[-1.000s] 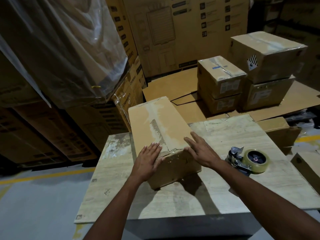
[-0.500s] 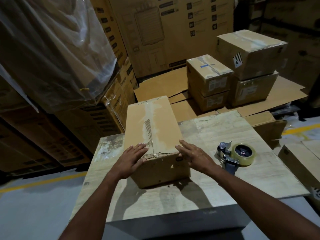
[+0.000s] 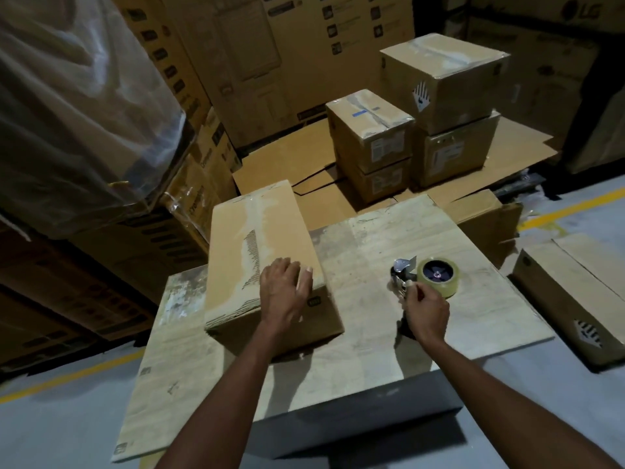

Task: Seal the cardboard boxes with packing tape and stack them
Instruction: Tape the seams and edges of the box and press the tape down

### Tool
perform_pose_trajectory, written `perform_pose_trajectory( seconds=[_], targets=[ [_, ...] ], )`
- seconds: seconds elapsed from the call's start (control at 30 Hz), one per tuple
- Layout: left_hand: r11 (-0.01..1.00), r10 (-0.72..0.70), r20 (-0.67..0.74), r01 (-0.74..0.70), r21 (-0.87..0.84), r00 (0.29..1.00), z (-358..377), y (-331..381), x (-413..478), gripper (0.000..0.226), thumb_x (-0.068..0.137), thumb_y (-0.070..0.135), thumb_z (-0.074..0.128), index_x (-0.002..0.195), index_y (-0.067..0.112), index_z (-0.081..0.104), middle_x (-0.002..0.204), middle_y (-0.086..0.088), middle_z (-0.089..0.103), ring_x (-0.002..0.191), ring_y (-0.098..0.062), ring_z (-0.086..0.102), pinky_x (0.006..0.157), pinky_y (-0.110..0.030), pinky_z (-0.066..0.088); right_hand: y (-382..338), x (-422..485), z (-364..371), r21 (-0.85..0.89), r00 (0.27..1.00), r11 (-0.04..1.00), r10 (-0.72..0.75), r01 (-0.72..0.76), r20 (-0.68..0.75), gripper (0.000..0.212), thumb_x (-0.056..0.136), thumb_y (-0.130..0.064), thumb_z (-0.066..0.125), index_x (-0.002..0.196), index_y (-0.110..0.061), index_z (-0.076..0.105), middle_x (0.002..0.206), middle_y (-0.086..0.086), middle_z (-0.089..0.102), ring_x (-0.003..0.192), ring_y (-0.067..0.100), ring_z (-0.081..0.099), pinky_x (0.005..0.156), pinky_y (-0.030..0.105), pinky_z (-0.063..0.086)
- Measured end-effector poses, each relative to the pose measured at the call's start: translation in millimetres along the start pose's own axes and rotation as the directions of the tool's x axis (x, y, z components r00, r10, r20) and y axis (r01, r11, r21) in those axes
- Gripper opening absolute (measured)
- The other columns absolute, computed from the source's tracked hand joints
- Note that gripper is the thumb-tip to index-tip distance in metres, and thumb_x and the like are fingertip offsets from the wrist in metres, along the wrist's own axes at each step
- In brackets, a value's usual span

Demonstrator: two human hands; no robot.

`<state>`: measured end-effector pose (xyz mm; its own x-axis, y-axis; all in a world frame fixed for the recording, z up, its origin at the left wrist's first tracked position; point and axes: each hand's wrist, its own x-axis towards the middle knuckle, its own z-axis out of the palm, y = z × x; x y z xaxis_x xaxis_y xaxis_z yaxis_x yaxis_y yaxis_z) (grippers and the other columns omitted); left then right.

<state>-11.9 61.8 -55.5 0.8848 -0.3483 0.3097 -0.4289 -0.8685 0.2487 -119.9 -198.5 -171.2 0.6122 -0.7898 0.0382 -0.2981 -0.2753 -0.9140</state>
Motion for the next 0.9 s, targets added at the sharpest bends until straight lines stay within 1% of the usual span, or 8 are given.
perform_pose_trajectory(
  seconds=[0.13, 0.23, 0.3, 0.4, 0.57, 0.7, 0.8, 0.9],
  targets=[
    [0.984, -0.177, 0.09, 0.176, 0.021, 0.98, 15.0, 20.4, 10.0, 0.089, 0.095, 0.077, 0.019, 0.152, 0.015, 0.046, 0.164, -0.012, 0.032, 0.154, -0.027, 0.022, 0.127, -0.05, 0.008, 20.2, 4.6, -16.1, 0.034, 0.935, 0.935, 0.354, -0.353, -0.014, 0.037, 0.106, -0.032, 0.051, 0.098, -0.001, 0.07, 0.103, 0.024, 0.071, 0.098, 0.044, 0.063, 0.078, 0.042, 0.046],
    [0.963, -0.263, 0.135, 0.252, 0.092, 0.955, 20.2, 28.1, 13.5, 0.103, 0.087, 0.087, 0.019, 0.16, 0.015, 0.031, 0.169, -0.012, 0.018, 0.157, -0.027, 0.011, 0.127, -0.05, 0.0, 41.4, 15.0, -11.9, 0.029, 0.79, 0.791, 0.608, -0.611, 0.082, 0.067, 0.105, -0.054, 0.039, 0.102, 0.005, 0.07, 0.103, 0.024, 0.071, 0.099, 0.045, 0.066, 0.086, 0.046, 0.052],
    [0.958, -0.273, 0.137, 0.255, 0.134, 0.952, 20.1, 29.6, 13.6, 0.106, 0.085, 0.089, 0.023, 0.161, 0.016, 0.027, 0.17, -0.012, 0.016, 0.158, -0.027, 0.009, 0.126, -0.049, -0.001, 60.5, 23.5, -0.9, 0.157, 0.679, 0.662, 0.698, -0.733, 0.228, 0.077, 0.099, -0.066, 0.04, 0.102, 0.005, 0.071, 0.095, 0.021, 0.073, 0.086, 0.04, 0.072, 0.084, 0.053, 0.06],
    [0.951, -0.279, 0.152, 0.252, 0.179, 0.948, 19.3, 31.4, 15.0, 0.108, 0.081, 0.088, 0.025, 0.161, 0.016, 0.027, 0.17, -0.011, 0.017, 0.157, -0.027, 0.011, 0.127, -0.05, 0.002, 61.1, 32.7, 5.6, 0.349, 0.538, 0.409, 0.645, -0.843, 0.543, 0.066, 0.103, -0.062, 0.046, 0.109, 0.0, 0.068, 0.1, 0.021, 0.073, 0.086, 0.037, 0.073, 0.076, 0.049, 0.061],
    [0.946, -0.285, 0.171, 0.248, 0.21, 0.943, 18.2, 29.4, 17.1, 0.11, 0.075, 0.085, 0.026, 0.161, 0.017, 0.028, 0.169, -0.011, 0.019, 0.157, -0.026, 0.014, 0.127, -0.047, 0.007, 43.7, 41.1, 7.8, 0.407, 0.403, 0.105, 0.494, -0.907, 0.77, 0.061, 0.105, -0.062, 0.033, 0.093, -0.008, 0.06, 0.082, 0.015, 0.051, 0.069, 0.029, 0.049, 0.075, 0.041, 0.051],
    [0.954, -0.248, 0.134, 0.217, 0.207, 0.96, 19.3, 24.9, 7.7, 0.112, 0.07, 0.089, 0.023, 0.158, 0.021, 0.037, 0.168, -0.006, 0.026, 0.155, -0.022, 0.021, 0.127, -0.044, 0.013, 44.6, 44.0, 5.6, 0.451, 0.43, 0.055, 0.424, -0.891, 0.797, 0.069, 0.108, -0.059, 0.031, 0.105, 0.003, 0.062, 0.092, 0.02, 0.059, 0.087, 0.039, 0.058, 0.108, 0.055, 0.042],
    [0.969, -0.199, 0.161, 0.17, 0.179, 0.967, 11.5, 19.9, -1.6, 0.113, 0.066, 0.09, 0.023, 0.158, 0.026, 0.036, 0.169, 0.0, 0.023, 0.155, -0.018, 0.02, 0.126, -0.04, 0.01, 42.9, 45.6, -1.2, 0.476, 0.437, -0.014, 0.373, -0.879, 0.818, 0.062, 0.107, -0.053, 0.041, 0.114, 0.005, 0.061, 0.098, 0.023, 0.063, 0.105, 0.047, 0.062, 0.102, 0.058, 0.046],
    [0.981, -0.168, 0.211, 0.143, 0.128, 0.963, -0.9, 15.9, -8.5, 0.114, 0.06, 0.088, 0.024, 0.159, 0.032, 0.03, 0.17, 0.008, 0.016, 0.156, -0.016, 0.016, 0.125, -0.038, 0.007, 47.5, 47.1, -2.2, 0.457, 0.416, -0.065, 0.318, -0.887, 0.852, 0.06, 0.105, -0.052, 0.04, 0.12, 0.003, 0.06, 0.092, 0.023, 0.068, 0.083, 0.037, 0.067, 0.078, 0.048, 0.058]
  ],
)
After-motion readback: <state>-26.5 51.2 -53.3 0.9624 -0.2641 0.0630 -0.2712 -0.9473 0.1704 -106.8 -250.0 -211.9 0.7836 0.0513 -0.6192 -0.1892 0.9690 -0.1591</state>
